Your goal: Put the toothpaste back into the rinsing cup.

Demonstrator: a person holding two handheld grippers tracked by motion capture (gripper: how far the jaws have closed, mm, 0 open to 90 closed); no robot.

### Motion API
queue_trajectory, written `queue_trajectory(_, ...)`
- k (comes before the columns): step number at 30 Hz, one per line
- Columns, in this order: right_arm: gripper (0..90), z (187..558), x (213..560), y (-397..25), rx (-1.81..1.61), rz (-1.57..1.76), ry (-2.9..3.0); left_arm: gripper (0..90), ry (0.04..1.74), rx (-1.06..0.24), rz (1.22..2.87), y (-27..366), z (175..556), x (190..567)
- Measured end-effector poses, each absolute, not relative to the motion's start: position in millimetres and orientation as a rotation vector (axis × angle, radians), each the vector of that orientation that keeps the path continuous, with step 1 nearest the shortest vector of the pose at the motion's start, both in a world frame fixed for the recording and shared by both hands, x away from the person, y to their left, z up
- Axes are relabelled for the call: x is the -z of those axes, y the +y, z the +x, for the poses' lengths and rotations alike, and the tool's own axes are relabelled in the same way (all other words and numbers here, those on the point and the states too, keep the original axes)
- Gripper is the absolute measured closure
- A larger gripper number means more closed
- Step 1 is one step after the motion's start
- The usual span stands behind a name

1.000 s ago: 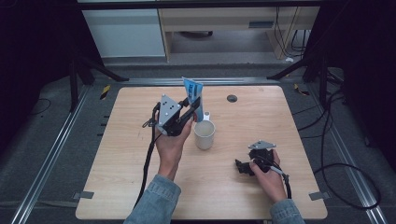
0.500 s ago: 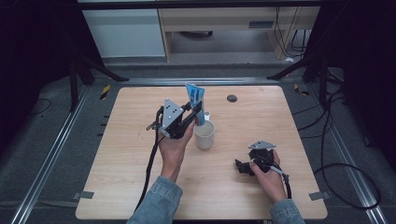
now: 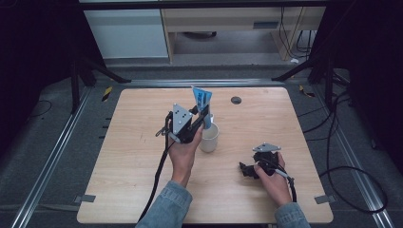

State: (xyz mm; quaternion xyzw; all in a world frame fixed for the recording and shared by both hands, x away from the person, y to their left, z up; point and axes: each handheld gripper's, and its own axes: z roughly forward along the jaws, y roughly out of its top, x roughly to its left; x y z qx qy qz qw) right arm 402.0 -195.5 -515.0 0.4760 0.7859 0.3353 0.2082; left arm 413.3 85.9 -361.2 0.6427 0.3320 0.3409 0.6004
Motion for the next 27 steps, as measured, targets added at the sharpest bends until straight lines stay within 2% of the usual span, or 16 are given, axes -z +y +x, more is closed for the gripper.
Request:
queue_trajectory(9, 0.6, 402, 515, -195, -0.936, 1.326, 2.187, 72.5, 0.788, -0.882, 1.463, 72, 406, 366)
queue_trajectory(27, 0.6, 402, 515, -195, -0.935, 1.328, 2.186, 72.5, 0.84, -0.85, 1.473, 67, 417, 399)
